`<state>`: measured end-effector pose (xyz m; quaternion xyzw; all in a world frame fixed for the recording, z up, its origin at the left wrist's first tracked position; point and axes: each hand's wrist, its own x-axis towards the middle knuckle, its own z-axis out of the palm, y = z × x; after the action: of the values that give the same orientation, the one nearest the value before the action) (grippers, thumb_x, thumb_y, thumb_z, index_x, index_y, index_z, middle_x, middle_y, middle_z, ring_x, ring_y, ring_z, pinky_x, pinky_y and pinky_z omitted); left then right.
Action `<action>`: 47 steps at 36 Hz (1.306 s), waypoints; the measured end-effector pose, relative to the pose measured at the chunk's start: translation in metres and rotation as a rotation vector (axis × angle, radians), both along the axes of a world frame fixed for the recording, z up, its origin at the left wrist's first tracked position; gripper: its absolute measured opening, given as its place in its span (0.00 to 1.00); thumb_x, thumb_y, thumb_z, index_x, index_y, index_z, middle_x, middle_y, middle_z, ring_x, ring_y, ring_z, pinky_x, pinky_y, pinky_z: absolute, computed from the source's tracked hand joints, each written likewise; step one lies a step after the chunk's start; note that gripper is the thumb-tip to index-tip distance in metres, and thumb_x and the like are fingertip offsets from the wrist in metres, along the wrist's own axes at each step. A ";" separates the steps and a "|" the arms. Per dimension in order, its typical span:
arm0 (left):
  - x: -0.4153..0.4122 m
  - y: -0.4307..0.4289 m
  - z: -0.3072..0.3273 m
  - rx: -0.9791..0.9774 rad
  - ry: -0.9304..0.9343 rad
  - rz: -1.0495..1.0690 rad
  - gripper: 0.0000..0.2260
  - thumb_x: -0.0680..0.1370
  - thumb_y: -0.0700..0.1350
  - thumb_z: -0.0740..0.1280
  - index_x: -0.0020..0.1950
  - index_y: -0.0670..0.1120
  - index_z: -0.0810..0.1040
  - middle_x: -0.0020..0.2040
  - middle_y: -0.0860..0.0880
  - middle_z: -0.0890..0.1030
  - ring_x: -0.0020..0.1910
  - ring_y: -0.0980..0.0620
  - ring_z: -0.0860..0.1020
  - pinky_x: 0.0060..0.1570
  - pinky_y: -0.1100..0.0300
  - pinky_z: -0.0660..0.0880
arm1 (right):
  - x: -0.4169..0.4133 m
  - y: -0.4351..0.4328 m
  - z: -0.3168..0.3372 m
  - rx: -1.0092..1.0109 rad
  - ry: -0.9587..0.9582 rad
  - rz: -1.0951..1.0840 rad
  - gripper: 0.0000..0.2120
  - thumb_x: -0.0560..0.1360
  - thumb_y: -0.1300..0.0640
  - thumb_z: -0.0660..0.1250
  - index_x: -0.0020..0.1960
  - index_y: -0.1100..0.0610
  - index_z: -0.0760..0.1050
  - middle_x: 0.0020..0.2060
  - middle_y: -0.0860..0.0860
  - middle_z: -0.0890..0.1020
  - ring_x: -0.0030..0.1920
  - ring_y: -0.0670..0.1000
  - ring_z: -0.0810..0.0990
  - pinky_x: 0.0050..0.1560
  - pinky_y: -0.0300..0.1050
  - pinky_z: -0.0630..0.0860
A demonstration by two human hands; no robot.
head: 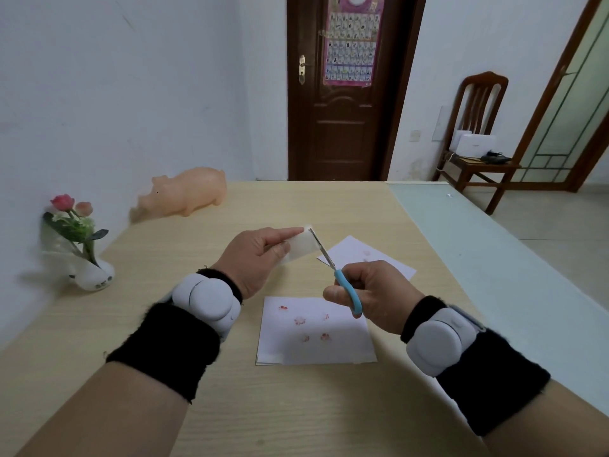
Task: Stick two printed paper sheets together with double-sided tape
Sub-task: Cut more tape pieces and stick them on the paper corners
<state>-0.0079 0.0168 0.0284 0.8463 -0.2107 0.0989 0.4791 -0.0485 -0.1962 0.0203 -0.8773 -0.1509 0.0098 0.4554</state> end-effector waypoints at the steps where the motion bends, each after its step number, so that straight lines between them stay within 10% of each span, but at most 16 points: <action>1: 0.001 0.000 0.000 0.007 -0.004 0.008 0.15 0.78 0.39 0.62 0.58 0.58 0.75 0.50 0.57 0.80 0.49 0.67 0.75 0.50 0.76 0.66 | 0.000 0.000 0.000 -0.008 -0.002 -0.001 0.20 0.69 0.46 0.72 0.34 0.63 0.73 0.26 0.49 0.72 0.30 0.48 0.69 0.36 0.43 0.70; 31: 0.015 0.017 -0.019 0.444 -0.034 0.233 0.17 0.79 0.40 0.60 0.64 0.56 0.76 0.67 0.57 0.73 0.64 0.50 0.72 0.60 0.63 0.63 | 0.002 -0.021 0.005 0.128 0.037 -0.139 0.18 0.70 0.48 0.72 0.35 0.63 0.75 0.22 0.46 0.73 0.27 0.47 0.71 0.32 0.41 0.68; 39: 0.007 0.005 -0.029 0.599 0.076 0.242 0.16 0.77 0.46 0.64 0.64 0.56 0.73 0.58 0.54 0.80 0.61 0.48 0.74 0.62 0.53 0.67 | 0.004 -0.012 0.008 -0.045 0.009 -0.074 0.12 0.66 0.46 0.74 0.38 0.54 0.78 0.27 0.48 0.81 0.31 0.45 0.80 0.42 0.42 0.77; 47: 0.009 0.007 -0.031 0.411 0.033 0.250 0.14 0.73 0.48 0.69 0.58 0.55 0.78 0.55 0.59 0.77 0.60 0.52 0.72 0.60 0.59 0.67 | 0.002 -0.010 0.000 -0.324 -0.145 -0.110 0.18 0.66 0.43 0.74 0.47 0.54 0.79 0.28 0.43 0.73 0.30 0.42 0.69 0.34 0.32 0.66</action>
<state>0.0013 0.0238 -0.0024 0.9471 -0.1122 0.0986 0.2840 -0.0462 -0.2062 0.0205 -0.9446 -0.1316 -0.0542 0.2958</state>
